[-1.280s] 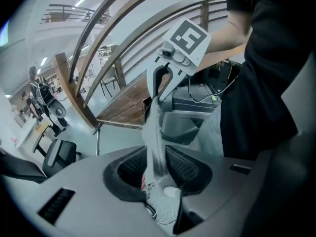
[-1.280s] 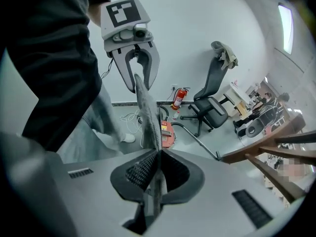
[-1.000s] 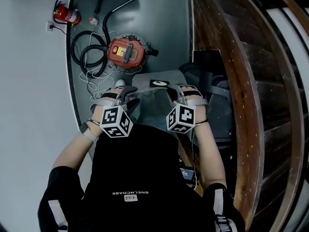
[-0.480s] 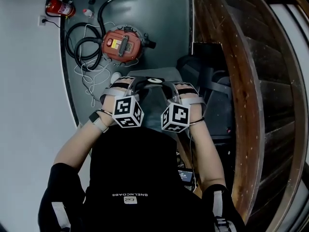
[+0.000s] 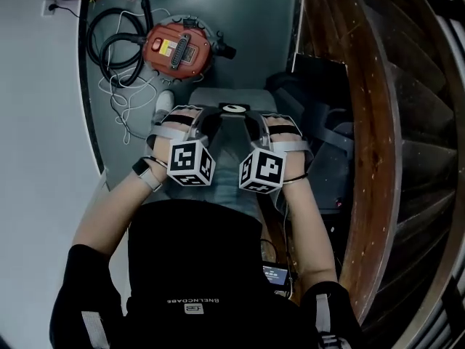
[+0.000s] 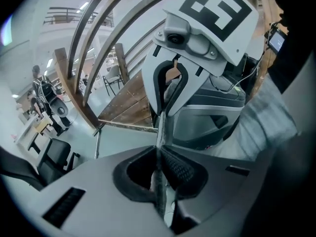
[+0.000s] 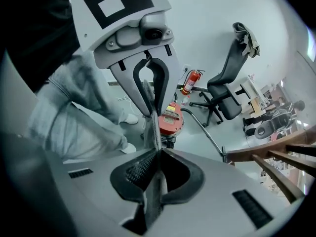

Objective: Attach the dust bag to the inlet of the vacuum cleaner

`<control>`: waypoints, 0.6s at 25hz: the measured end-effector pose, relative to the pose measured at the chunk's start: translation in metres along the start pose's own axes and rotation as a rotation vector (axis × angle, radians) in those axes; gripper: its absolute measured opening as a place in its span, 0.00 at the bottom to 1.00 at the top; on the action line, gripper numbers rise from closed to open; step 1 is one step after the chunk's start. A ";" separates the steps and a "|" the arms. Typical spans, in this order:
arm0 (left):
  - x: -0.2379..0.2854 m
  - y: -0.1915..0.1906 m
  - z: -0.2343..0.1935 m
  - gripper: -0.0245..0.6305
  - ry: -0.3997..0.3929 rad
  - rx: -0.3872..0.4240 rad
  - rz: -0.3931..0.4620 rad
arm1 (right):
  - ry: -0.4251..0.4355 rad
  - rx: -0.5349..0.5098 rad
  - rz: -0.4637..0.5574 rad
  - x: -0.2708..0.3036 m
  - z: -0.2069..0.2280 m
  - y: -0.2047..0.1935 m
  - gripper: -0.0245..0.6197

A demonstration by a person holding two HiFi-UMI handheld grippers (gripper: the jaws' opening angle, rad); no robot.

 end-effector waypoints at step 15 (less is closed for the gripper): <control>0.136 -0.060 0.005 0.09 0.064 -0.195 -0.034 | 0.018 -0.107 -0.073 0.153 0.026 -0.044 0.11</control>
Point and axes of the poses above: the fingertips, and each gripper's own axes: x forward along the fingers, z to its right, y out of its top, the point moved 5 cm from there along -x, backward along the fingers, and after that the axes turned 13 degrees about x, right-handed, at the moved point
